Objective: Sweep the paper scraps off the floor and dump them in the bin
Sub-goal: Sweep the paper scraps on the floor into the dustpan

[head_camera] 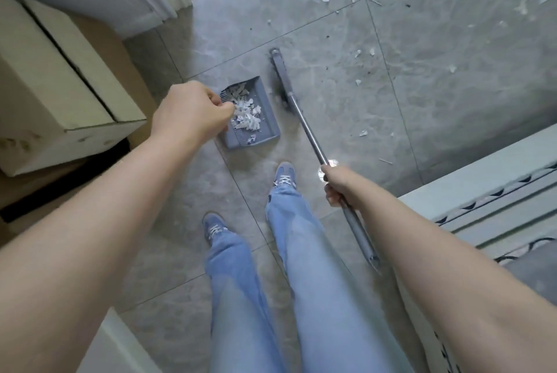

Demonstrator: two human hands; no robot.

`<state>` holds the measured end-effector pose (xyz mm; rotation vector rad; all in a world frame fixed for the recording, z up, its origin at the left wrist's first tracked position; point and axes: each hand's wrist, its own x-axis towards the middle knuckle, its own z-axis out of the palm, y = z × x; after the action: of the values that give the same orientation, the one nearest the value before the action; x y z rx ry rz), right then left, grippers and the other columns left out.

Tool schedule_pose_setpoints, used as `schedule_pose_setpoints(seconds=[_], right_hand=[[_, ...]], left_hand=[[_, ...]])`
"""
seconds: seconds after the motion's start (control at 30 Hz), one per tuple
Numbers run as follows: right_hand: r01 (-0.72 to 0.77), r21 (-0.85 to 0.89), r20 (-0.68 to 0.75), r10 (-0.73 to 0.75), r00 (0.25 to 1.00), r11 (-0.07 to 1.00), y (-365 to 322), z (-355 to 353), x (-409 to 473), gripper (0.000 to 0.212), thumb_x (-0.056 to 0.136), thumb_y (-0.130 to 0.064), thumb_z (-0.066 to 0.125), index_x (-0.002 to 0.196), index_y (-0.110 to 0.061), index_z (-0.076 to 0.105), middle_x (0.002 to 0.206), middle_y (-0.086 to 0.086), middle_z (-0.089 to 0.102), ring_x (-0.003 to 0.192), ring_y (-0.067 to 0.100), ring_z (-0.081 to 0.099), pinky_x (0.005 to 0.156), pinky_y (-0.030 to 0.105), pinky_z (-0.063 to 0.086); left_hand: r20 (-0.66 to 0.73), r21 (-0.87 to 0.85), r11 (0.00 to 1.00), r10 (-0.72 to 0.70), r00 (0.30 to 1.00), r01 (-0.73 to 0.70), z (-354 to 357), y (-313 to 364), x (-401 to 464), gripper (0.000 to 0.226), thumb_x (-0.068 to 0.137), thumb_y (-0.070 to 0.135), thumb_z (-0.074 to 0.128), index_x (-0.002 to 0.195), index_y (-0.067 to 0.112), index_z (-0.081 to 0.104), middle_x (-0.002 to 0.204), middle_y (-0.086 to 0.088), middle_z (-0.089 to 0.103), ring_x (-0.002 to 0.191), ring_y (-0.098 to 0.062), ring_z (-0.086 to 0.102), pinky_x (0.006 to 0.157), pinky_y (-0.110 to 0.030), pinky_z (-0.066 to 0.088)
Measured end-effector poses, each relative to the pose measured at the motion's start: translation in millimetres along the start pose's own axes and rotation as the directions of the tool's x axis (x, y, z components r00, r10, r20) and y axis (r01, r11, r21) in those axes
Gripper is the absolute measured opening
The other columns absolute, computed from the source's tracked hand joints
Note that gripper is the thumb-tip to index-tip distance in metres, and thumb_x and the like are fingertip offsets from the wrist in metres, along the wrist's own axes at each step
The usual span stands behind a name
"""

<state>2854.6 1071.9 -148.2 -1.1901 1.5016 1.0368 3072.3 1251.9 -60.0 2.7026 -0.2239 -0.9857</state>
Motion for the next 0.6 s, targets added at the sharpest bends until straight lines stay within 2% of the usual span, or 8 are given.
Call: schedule_pose_setpoints(seconds=[0.13,0.23,0.33,0.4,0.5,0.6], right_hand=[[0.059,0.069,-0.034,-0.057,0.998,0.996,21.3,-18.1,-11.2,0.034,0.098,-0.035,0.032,0.075,-0.012,0.04,0.051,0.009,0.04,0.035,0.018,0.038,0.042,0.023,0.031],[0.009,0.108,-0.048,-0.003,0.999,0.994,4.8,-32.7,-4.5,0.034,0.099,-0.033,0.031,0.08,-0.009,0.045,0.055,0.011,0.044,0.04,0.021,0.042,0.045,0.026,0.035],[-0.024,0.085,0.038,0.021,0.999,0.996,-15.9,-34.9,2.0,0.033,0.099,-0.022,0.03,0.073,-0.009,0.045,0.061,0.009,0.046,0.049,0.021,0.043,0.049,0.028,0.038],[-0.094,0.135,0.161,0.072,0.984,0.986,-23.5,-32.8,3.9,0.033,0.098,-0.015,0.029,0.069,-0.01,0.042,0.053,0.008,0.04,0.041,0.017,0.037,0.044,0.022,0.031],[-0.18,0.265,0.318,0.09,0.944,0.947,-27.2,-46.1,-4.1,0.038,0.101,-0.023,0.03,0.063,-0.018,0.032,0.037,-0.003,0.024,0.027,0.007,0.019,0.033,0.009,0.015],[-0.138,0.324,0.232,0.063,0.971,0.936,-18.0,-56.9,-12.4,0.038,0.101,-0.032,0.032,0.066,-0.017,0.034,0.036,-0.003,0.025,0.025,0.007,0.02,0.032,0.007,0.016]], left_hand=[[-0.001,0.047,0.999,0.005,1.0,-0.005,0.1,31.9,12.2,0.035,0.068,0.04,0.049,0.068,0.015,0.074,0.062,-0.003,0.066,0.065,-0.03,0.062,0.058,-0.029,0.05],[0.002,0.103,0.995,0.013,1.0,-0.013,4.9,56.1,16.1,0.032,0.072,0.039,0.052,0.068,0.014,0.073,0.065,-0.003,0.067,0.066,-0.029,0.063,0.056,-0.029,0.049],[0.02,0.094,0.995,0.029,0.999,-0.031,8.7,72.1,18.2,0.034,0.072,0.039,0.052,0.067,0.011,0.072,0.061,-0.004,0.066,0.064,-0.029,0.063,0.056,-0.031,0.051],[0.029,0.07,0.997,0.039,0.999,-0.041,9.3,72.7,17.7,0.034,0.073,0.038,0.052,0.063,0.011,0.071,0.059,-0.003,0.066,0.062,-0.028,0.062,0.056,-0.032,0.052],[0.035,0.071,0.997,0.038,0.999,-0.04,2.9,66.9,16.3,0.033,0.08,0.032,0.056,0.059,0.011,0.071,0.053,-0.005,0.063,0.056,-0.023,0.058,0.052,-0.029,0.046],[0.075,0.063,0.998,0.02,0.997,-0.025,-2.1,65.4,17.5,0.033,0.083,0.028,0.058,0.056,0.012,0.07,0.05,-0.004,0.06,0.052,-0.018,0.055,0.049,-0.026,0.039]])
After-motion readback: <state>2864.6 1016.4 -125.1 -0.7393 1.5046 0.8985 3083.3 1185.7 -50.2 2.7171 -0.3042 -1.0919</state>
